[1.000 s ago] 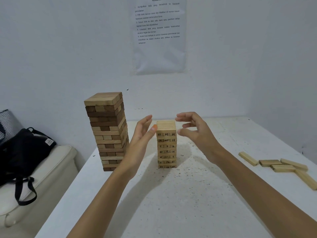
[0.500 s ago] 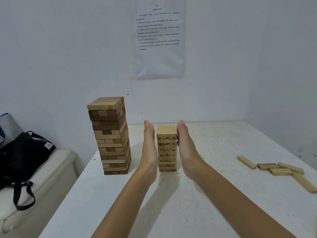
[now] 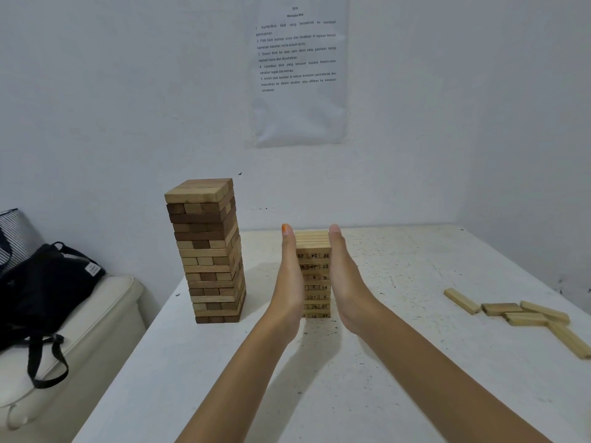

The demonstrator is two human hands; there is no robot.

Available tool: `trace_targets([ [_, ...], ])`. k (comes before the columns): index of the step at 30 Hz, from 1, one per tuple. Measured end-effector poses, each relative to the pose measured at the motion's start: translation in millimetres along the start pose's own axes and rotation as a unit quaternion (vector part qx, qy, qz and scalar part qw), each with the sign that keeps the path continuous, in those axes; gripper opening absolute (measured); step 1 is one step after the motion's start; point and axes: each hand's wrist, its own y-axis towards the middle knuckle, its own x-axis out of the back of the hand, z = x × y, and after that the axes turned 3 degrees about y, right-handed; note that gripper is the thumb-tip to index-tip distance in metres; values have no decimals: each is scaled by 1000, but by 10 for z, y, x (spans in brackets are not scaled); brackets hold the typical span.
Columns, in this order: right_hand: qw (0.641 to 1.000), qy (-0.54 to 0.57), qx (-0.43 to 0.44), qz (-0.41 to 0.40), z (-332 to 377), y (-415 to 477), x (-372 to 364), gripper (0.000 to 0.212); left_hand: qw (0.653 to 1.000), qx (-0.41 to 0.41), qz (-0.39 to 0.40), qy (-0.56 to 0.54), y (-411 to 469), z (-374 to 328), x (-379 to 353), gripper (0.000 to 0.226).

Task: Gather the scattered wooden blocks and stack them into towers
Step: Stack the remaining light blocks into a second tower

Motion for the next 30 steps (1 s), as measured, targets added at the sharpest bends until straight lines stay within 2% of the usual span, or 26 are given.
trace_targets([
  [9,1000,-4,-9,-3,-15,-46,18,66,1000,6,0,-23,-45,-17,-8,44],
  [12,1000,-12,-4,-13,37,-133,87,60,1000,1,-1,-30,-136,-46,13,39],
  [15,999,14,-8,-35,99,-215,153,63,999,-4,-25,-43,-215,-27,51,51],
  [20,997,32,16,-71,49,-366,349,63,992,-95,-77,-39,-359,85,-19,50],
  [25,989,40,69,-121,43,-674,636,31,990,-142,7,-20,-575,134,-282,60],
  [27,983,24,106,-149,28,-817,811,28,989,-145,41,1,-613,159,-420,49],
  [30,972,-25,130,-194,-14,-1072,1130,33,983,-143,101,47,-608,229,-646,34],
])
